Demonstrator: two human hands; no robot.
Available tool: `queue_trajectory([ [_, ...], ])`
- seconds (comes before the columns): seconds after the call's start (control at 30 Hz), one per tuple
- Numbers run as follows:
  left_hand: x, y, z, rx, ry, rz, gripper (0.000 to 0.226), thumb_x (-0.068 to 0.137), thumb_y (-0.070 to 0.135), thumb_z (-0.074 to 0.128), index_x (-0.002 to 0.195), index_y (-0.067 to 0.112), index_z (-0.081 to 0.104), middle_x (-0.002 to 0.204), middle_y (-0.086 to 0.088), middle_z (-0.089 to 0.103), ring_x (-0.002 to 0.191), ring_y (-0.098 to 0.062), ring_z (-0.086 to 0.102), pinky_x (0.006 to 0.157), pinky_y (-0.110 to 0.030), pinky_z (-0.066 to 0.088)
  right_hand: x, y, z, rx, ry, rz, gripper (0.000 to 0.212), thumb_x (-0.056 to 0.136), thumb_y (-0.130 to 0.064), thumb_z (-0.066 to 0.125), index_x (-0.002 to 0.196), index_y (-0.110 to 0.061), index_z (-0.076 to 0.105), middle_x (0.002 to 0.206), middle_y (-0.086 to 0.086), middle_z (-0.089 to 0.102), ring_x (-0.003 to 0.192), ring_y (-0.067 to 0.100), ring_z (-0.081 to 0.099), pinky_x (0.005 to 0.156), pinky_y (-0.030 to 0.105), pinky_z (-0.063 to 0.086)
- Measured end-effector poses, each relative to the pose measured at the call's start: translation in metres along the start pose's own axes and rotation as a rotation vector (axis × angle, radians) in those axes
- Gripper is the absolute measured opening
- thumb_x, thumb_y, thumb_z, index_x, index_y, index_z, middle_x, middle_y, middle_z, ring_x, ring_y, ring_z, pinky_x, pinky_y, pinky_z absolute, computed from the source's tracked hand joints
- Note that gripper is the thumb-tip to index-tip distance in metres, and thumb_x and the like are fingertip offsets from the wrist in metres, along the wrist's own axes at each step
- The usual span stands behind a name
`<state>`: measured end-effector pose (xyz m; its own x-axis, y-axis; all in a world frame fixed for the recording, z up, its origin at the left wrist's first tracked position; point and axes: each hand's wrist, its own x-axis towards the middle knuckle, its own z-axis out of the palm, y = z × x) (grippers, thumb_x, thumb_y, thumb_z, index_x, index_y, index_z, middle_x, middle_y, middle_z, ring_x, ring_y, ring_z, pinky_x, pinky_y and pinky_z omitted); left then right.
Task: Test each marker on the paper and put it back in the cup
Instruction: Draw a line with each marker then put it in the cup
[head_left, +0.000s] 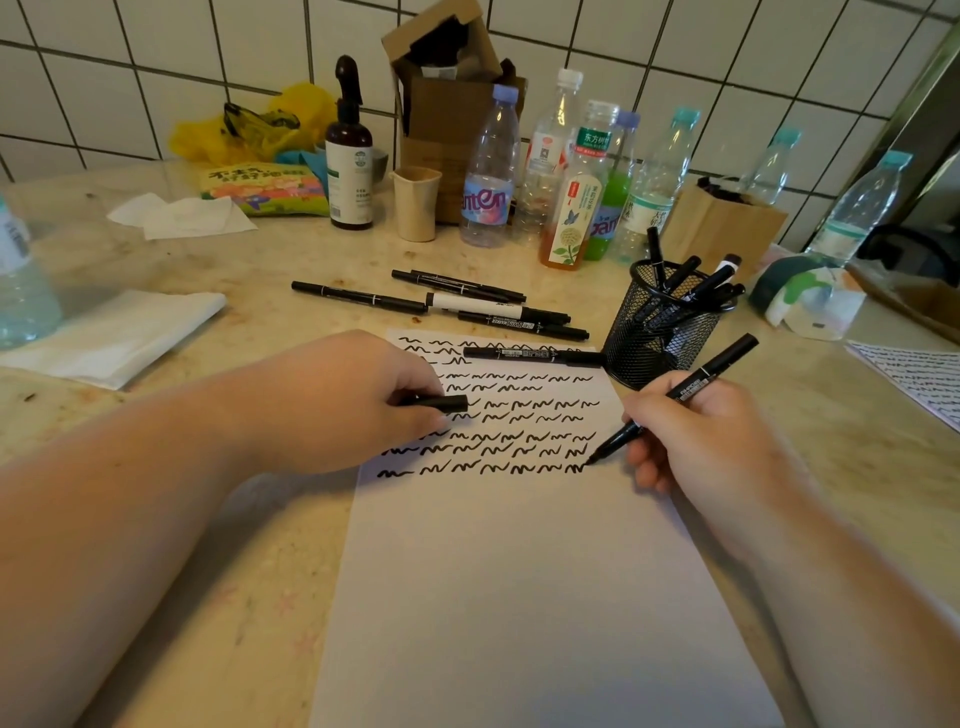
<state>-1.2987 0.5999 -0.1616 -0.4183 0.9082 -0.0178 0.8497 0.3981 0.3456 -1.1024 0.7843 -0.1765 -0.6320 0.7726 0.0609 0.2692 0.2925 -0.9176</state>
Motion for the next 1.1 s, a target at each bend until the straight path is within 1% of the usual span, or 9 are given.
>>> queue_trajectory([
  [0.13,0.001,0.0,0.0,-0.008,-0.009,-0.008,0.021,0.094,0.051,0.053,0.093,0.038,0.069,0.073,0.011,0.066,0.067,-0.007,0.059,0.061,-0.026,0.047,-0.001,-0.002,-0.004,0.049,0.112,-0.057,0.022,0.094,-0.016,0.058,0.073,-0.014,0.066,0.052,0.002,0.061,0.046,0.014,0.055,0.043,0.025,0.043],
  [0.23,0.0,0.0,0.0,-0.035,-0.015,0.006,0.027,0.094,0.053,0.051,0.086,0.033,0.068,0.07,0.008,0.065,0.064,-0.009,0.057,0.062,-0.031,0.048,-0.002,-0.006,-0.004,0.156,0.086,-0.076,0.021,0.098,-0.019,0.059,0.079,-0.012,0.066,0.053,0.001,0.06,0.047,0.015,0.053,0.044,0.024,0.043],
  [0.37,-0.002,0.003,0.0,-0.088,0.008,0.044,0.02,0.095,0.053,0.051,0.088,0.04,0.066,0.074,0.015,0.064,0.067,-0.006,0.056,0.058,-0.025,0.042,-0.006,-0.009,-0.002,0.299,-0.1,-0.161,0.017,0.091,-0.021,0.064,0.079,-0.008,0.065,0.054,0.002,0.052,0.049,0.016,0.046,0.045,0.019,0.039],
  [0.47,-0.002,0.006,0.0,-0.122,0.026,0.067,0.018,0.095,0.049,0.052,0.094,0.038,0.067,0.076,0.011,0.065,0.071,-0.006,0.057,0.058,-0.023,0.043,-0.01,-0.012,-0.002,0.488,-0.267,-0.153,0.024,0.076,-0.031,0.068,0.084,-0.01,0.077,0.063,0.009,0.062,0.056,0.018,0.056,0.05,0.022,0.045],
  [0.57,-0.002,0.007,0.0,-0.143,0.029,0.071,0.016,0.095,0.047,0.053,0.098,0.04,0.067,0.077,0.009,0.065,0.071,-0.006,0.058,0.063,-0.025,0.048,-0.011,-0.012,-0.002,0.588,-0.387,-0.148,0.025,0.087,-0.021,0.063,0.096,-0.006,0.079,0.078,0.02,0.07,0.067,0.026,0.065,0.06,0.031,0.053],
  [0.7,-0.002,0.008,0.001,-0.176,0.024,0.092,0.013,0.095,0.047,0.053,0.097,0.043,0.066,0.077,0.009,0.066,0.071,-0.007,0.059,0.066,-0.031,0.052,-0.011,-0.014,0.001,0.56,-0.35,-0.137,0.025,0.086,-0.014,0.052,0.093,-0.006,0.074,0.083,0.025,0.073,0.068,0.029,0.069,0.059,0.03,0.055],
  [0.87,-0.002,0.009,0.001,-0.166,0.03,0.103,0.019,0.094,0.05,0.053,0.106,0.044,0.066,0.083,0.01,0.067,0.075,-0.006,0.06,0.07,-0.033,0.055,-0.012,-0.016,0.001,0.48,-0.357,-0.173,0.006,0.081,-0.01,0.073,0.085,-0.014,0.077,0.084,0.026,0.074,0.067,0.028,0.07,0.057,0.027,0.054],
  [0.97,-0.002,0.01,0.001,-0.136,0.021,0.099,0.023,0.093,0.052,0.053,0.112,0.046,0.064,0.091,0.013,0.069,0.083,-0.004,0.062,0.078,-0.036,0.056,-0.014,-0.017,0.001,0.427,-0.358,-0.17,0.022,0.068,-0.027,0.073,0.087,-0.018,0.081,0.084,0.021,0.076,0.069,0.025,0.071,0.059,0.026,0.054],
  [1.1,-0.002,0.014,0.0,-0.115,0.032,0.104,0.025,0.091,0.053,0.054,0.112,0.046,0.065,0.094,0.016,0.068,0.086,-0.002,0.061,0.08,-0.032,0.055,-0.013,-0.015,0.001,0.375,-0.339,-0.178,0.021,0.071,-0.016,0.07,0.088,-0.014,0.081,0.085,0.021,0.077,0.068,0.025,0.073,0.057,0.025,0.055],
])
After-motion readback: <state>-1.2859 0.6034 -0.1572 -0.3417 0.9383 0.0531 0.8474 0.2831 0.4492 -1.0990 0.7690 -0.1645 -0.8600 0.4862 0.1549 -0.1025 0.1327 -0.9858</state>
